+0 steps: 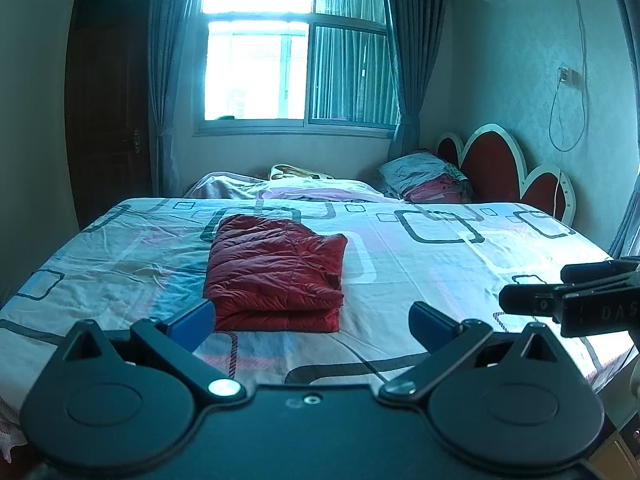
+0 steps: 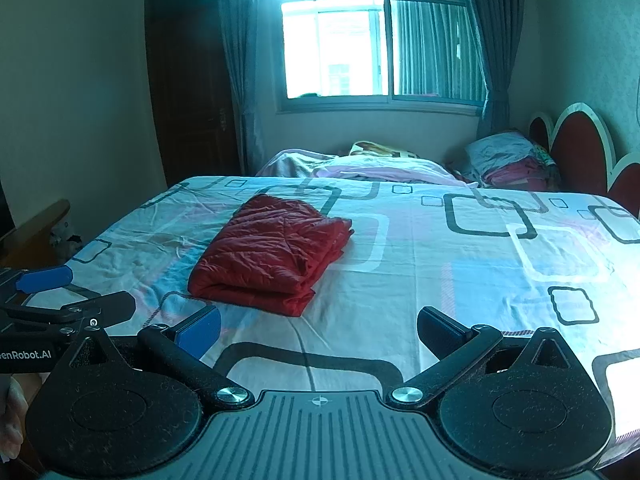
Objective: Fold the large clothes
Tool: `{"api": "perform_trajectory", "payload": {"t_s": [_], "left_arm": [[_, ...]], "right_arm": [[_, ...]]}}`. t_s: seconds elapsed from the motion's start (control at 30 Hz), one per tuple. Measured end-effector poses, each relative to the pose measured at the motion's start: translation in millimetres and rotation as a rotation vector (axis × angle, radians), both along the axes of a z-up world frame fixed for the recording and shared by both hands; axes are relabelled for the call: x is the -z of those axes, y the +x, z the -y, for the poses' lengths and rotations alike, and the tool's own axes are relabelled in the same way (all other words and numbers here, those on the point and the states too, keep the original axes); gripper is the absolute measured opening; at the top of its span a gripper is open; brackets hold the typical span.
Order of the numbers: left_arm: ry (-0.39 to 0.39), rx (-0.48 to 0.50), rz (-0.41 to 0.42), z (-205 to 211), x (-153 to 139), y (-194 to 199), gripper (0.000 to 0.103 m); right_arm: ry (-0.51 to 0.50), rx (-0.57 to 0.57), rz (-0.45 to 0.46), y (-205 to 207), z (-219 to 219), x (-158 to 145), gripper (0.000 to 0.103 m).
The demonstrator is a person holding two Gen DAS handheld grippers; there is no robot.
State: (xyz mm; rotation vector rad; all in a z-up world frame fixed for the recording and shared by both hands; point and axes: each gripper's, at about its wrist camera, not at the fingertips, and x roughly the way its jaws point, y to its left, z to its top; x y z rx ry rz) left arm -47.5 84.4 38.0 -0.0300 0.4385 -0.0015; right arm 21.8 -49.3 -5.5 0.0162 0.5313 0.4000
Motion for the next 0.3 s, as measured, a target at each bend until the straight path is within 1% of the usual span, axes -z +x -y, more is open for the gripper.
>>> {"api": "perform_trajectory", "payload": {"t_s": [0.3], "left_arm": [[-0.006, -0.002, 0.020, -3.2, 1.1, -0.5, 0.103]], "right_arm": [[-0.002, -0.003, -0.003, 0.8, -1.7, 0.9, 0.103]]}}
